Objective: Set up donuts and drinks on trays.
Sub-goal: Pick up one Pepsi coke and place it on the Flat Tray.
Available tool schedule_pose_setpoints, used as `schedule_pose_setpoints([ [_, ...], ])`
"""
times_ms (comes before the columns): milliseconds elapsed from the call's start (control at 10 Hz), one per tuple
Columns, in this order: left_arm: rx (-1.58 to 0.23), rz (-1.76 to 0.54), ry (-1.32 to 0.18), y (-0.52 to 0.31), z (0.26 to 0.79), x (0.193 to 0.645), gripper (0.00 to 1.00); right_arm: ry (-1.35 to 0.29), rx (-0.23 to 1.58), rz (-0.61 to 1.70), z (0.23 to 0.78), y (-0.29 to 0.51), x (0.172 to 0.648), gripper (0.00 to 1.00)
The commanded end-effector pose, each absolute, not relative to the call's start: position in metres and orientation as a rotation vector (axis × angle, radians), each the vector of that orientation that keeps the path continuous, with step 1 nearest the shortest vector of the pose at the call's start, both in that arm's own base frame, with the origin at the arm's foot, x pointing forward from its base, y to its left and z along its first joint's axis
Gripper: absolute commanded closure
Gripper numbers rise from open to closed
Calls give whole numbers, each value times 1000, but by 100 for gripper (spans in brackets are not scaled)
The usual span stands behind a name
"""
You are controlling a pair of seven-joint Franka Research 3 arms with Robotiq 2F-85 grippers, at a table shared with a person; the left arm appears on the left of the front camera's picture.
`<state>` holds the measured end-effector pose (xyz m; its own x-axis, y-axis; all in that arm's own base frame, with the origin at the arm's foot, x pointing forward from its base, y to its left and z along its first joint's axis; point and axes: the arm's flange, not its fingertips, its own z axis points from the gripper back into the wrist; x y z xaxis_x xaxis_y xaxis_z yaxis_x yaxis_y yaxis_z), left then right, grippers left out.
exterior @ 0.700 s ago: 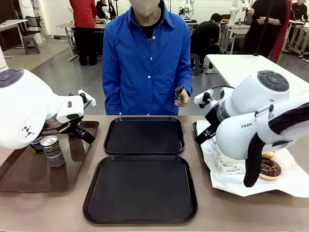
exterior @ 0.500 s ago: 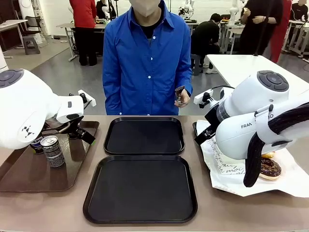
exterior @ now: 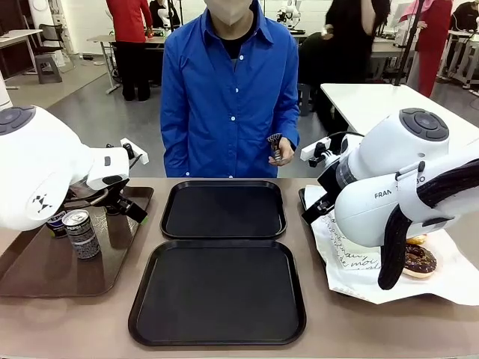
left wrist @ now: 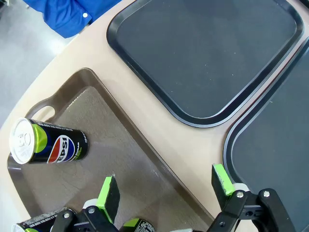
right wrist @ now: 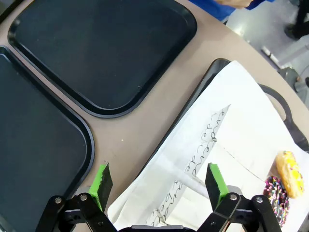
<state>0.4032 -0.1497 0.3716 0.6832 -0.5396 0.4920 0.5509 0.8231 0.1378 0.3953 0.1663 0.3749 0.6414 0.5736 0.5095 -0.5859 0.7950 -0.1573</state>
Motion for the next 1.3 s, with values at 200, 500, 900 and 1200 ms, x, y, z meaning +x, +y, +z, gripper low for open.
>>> schedule_pose_setpoints([
  [200, -22, -612, -545, -150, 372, 403, 0, -573, 23, 661, 375, 166, 395, 0],
  [500, -22, -612, -545, -150, 372, 403, 0, -573, 23, 661, 375, 166, 395, 0],
  [900, -22, -612, -545, -150, 372, 403, 0, -573, 23, 661, 375, 166, 395, 0],
  [1200, 49, -605, -651, -131, 419, 344, 0, -563, -66, 695, 414, 167, 346, 0],
])
